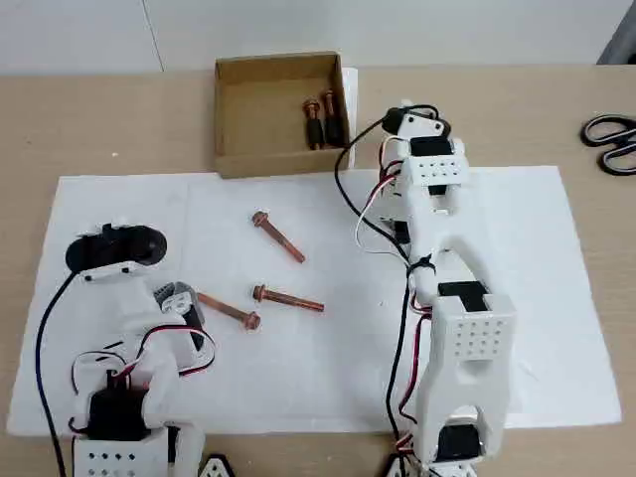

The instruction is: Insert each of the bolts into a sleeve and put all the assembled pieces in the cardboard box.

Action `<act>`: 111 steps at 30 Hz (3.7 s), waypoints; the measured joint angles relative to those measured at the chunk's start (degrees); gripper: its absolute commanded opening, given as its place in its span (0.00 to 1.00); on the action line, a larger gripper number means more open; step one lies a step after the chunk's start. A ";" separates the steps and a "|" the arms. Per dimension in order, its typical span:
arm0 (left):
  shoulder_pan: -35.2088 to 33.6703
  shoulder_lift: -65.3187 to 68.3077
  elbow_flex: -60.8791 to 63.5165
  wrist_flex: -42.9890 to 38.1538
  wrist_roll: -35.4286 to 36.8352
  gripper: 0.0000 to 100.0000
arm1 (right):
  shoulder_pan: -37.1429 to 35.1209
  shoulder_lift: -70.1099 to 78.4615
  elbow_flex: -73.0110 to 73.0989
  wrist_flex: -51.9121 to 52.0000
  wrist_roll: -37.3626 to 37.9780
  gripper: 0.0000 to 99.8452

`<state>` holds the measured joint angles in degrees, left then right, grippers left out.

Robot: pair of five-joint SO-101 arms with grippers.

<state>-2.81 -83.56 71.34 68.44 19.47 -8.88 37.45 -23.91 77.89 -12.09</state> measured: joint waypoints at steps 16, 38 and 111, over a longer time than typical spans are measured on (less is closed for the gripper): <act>0.00 0.09 -0.44 0.00 0.00 0.01 | -0.97 -0.70 -8.97 13.89 -0.26 0.00; 0.18 6.86 -32.26 12.57 6.51 0.01 | -0.53 -26.11 -5.45 20.92 2.20 0.00; 14.68 125.27 -112.53 28.84 25.85 0.19 | 12.92 -59.43 42.90 20.92 8.44 0.00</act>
<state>11.87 41.71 -41.19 97.27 45.32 4.04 -21.98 18.99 98.81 -3.65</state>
